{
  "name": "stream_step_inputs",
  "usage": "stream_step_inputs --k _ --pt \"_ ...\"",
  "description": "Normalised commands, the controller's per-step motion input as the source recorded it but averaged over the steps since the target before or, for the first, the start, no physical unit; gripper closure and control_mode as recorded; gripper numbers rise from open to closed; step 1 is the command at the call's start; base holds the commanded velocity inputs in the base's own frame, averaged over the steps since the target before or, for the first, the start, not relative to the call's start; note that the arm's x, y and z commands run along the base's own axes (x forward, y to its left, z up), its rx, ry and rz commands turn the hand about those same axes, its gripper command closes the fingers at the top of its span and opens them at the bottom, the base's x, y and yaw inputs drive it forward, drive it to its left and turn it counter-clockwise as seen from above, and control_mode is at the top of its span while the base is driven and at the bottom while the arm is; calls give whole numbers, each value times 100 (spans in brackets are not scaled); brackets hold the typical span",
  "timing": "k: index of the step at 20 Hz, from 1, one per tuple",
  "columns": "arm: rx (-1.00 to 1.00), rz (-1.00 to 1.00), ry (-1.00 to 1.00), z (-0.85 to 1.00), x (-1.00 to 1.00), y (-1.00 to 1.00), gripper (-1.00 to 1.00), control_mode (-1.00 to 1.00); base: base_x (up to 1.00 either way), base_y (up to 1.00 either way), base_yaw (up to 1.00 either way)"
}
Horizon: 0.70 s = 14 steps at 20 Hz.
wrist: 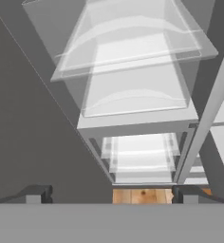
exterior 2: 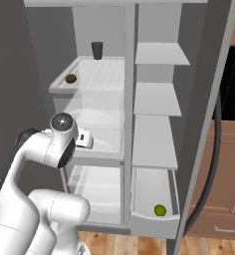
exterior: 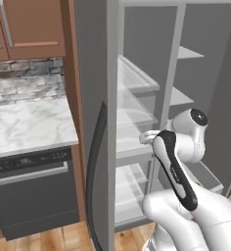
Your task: Take the kiwi and lime from the fridge shelf and place them in the freezer drawer to begin freezing them.
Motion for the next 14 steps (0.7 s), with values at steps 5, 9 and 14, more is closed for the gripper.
stream_step_inputs --k 5,9,14 --pt "0 0 0 0 0 0 -100 100 77 40 -4" --pt "0 0 0 0 0 0 -100 100 87 21 -6" --pt "0 0 0 0 0 0 -100 100 91 20 -10"
